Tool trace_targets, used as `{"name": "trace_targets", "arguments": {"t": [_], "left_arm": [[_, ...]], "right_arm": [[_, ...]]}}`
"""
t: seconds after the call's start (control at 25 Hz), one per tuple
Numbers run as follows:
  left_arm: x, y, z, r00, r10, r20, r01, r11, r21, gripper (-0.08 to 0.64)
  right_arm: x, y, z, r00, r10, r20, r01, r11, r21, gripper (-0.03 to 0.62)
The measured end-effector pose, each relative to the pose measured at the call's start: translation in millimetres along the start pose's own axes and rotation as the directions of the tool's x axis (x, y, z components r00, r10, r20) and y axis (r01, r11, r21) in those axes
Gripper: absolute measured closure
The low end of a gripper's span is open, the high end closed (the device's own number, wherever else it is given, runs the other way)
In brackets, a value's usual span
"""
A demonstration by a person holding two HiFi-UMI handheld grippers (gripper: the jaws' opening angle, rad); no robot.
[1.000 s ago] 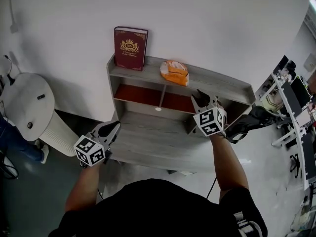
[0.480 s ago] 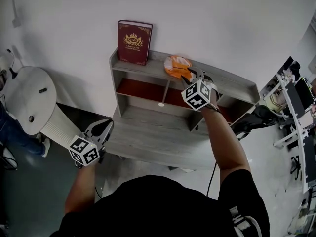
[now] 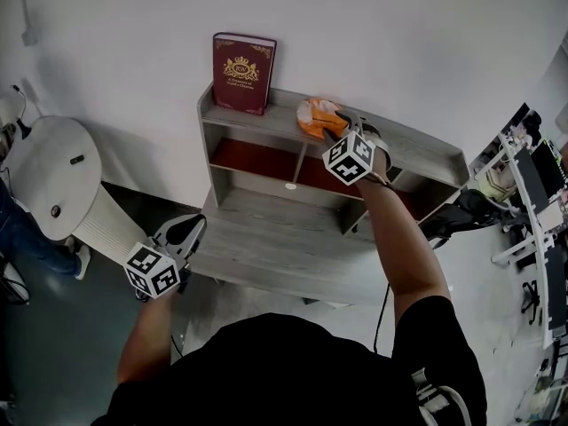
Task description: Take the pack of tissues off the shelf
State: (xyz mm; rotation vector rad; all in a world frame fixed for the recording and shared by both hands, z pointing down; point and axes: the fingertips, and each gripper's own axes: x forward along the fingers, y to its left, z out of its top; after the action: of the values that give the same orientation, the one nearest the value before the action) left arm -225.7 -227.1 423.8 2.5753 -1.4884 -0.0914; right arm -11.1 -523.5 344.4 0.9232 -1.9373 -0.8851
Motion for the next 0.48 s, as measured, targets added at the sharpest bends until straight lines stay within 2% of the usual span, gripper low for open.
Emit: {"name": "trace_targets", "arguments": {"t": [0.16,0.48], "left_arm": [[-4,5,3,0.999,0.030,0.020,-0.030,1.000,0.002,0.541],[-12,7,-6,0.999,0.034,-0.002,-0.034,0.999,0.002,0.541]], "right_arm": [[10,1,3,1.000,0.019,-0.004,-0.019,1.000,-0.018,0.382],[33,7,-4,0.996,0.060,-0.064,-0.062,0.998,-0.031,0.367]]}}
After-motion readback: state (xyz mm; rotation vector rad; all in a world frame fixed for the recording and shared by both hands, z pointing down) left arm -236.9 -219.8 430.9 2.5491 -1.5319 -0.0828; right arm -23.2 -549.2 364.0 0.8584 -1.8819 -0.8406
